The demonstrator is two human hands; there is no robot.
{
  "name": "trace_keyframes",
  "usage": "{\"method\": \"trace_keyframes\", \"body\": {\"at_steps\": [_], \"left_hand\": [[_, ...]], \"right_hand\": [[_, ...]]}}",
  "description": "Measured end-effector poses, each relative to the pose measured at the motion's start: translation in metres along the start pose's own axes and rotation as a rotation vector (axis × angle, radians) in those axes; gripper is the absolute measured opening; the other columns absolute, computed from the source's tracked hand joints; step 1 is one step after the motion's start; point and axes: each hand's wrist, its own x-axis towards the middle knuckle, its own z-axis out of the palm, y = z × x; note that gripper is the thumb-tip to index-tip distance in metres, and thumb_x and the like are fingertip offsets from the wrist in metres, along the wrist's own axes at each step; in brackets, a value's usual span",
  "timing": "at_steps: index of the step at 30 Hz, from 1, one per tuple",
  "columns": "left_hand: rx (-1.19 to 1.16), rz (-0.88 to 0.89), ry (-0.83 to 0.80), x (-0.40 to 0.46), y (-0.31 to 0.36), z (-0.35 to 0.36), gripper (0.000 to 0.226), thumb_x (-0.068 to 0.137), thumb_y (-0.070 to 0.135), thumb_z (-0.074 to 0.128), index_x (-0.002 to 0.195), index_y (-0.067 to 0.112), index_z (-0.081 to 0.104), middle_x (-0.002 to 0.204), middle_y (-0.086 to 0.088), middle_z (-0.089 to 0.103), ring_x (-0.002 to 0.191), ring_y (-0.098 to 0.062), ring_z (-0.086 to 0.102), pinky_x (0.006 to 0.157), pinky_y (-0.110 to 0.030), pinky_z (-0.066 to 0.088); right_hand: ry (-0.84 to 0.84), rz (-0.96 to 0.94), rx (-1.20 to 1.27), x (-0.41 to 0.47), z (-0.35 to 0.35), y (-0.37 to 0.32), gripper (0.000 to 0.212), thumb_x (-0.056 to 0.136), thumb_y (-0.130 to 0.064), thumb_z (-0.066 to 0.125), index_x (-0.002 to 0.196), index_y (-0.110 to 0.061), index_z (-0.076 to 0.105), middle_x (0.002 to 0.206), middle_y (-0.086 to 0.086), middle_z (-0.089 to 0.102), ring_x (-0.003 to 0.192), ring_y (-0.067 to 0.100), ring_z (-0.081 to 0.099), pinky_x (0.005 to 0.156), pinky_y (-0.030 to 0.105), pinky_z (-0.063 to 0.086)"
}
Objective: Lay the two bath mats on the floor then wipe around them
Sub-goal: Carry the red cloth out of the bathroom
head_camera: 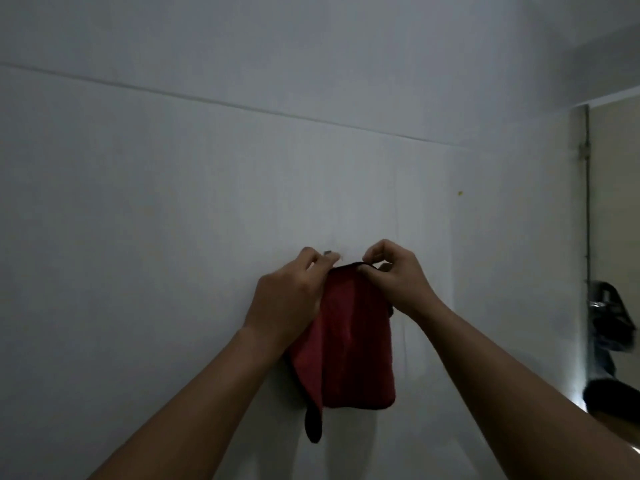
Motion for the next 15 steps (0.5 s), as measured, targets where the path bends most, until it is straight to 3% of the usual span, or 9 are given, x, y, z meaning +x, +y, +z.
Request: {"method": "trace_keyframes", "body": {"at_steps": [2, 5, 15], "left_hand": [[0.134, 0.093, 0.023, 0.006, -0.014, -0.007, 0.031, 0.101, 0.023, 0.057, 0.131, 0.026, 0.065, 0.107, 0.004, 0.064, 0.069, -0.021, 0.064, 0.048, -0.03, 0.042], [0.35, 0.268, 0.084, 0.016, -0.028, -0.005, 0.019, 0.103, 0.018, 0.056, 0.113, 0.018, 0.072, 0.097, -0.003, 0.066, 0.073, -0.026, 0.059, 0.06, -0.038, 0.04], [0.414, 0.247, 0.045, 0.016, -0.034, 0.006, 0.019, 0.104, 0.019, 0.054, 0.094, 0.015, 0.07, 0.094, -0.003, 0.064, 0.078, -0.028, 0.053, 0.072, -0.046, 0.038]], "right_hand": [[-0.008, -0.032, 0.028, 0.018, 0.017, -0.007, 0.014, 0.083, -0.014, 0.078, 0.081, -0.019, 0.066, 0.09, -0.002, 0.071, 0.056, 0.015, 0.057, 0.057, 0.032, 0.05], [0.01, -0.042, 0.055, 0.035, 0.031, -0.008, 0.013, 0.08, -0.016, 0.081, 0.077, -0.023, 0.07, 0.085, -0.003, 0.071, 0.06, 0.011, 0.061, 0.063, 0.034, 0.054], [0.036, -0.165, -0.007, 0.036, 0.038, 0.016, 0.008, 0.085, -0.02, 0.08, 0.09, -0.025, 0.077, 0.09, -0.01, 0.071, 0.078, 0.009, 0.069, 0.073, 0.031, 0.06]]}}
